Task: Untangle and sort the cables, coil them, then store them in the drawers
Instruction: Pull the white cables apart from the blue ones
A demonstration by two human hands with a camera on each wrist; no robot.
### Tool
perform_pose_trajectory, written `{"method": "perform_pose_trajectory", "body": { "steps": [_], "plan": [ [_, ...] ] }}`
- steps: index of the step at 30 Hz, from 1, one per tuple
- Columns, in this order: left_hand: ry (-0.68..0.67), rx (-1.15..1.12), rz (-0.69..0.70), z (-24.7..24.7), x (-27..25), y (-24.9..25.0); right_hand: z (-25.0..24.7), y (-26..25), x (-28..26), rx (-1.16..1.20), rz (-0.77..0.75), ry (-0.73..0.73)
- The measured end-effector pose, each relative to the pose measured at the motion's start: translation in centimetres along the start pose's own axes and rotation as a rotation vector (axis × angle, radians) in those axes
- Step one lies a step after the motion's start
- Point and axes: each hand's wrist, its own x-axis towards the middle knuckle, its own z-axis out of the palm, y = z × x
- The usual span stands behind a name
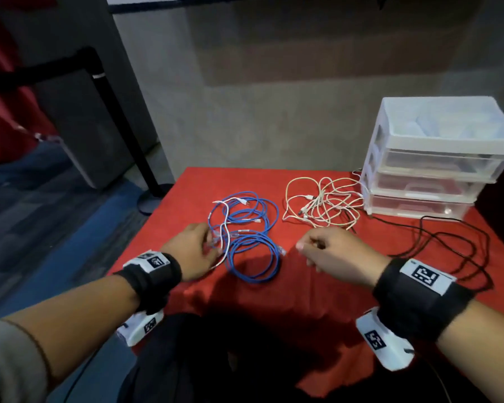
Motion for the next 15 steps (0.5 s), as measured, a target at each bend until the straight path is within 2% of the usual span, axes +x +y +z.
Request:
{"method": "perform_pose_trajectory", "body": {
  "steps": [4,7,9,11,13,15],
  "plan": [
    [-0.059,0.017,-0.016,1.0,-0.5,-0.5,2.2,-1.5,-0.4,0.038,-0.007,-0.055],
    [-0.114,0.084,0.068,0.8,0.1,-1.1,2.9,-1.8,-0.6,0.027,-0.012,-0.074],
    [-0.088,0.092,0.086,0.0,0.7,-1.2,2.8,-2.2,-0.6,-0.017,-0.006,-0.076],
    [0.077,0.029,0.054,-2.2,1.7,-0.8,2.3,-2.6,-0.5,-0.035,0.002,-0.071],
    [0.330,-0.074,0.034,-5.7,2.9,0.2,1.6,-3.3,-0.4,-0.041,0.001,-0.055],
    [0.568,-0.163,0.076,-9.9,3.6,2.1,0.5,-4.4,-0.1,-0.114,-0.065,0.019]
  ]
}}
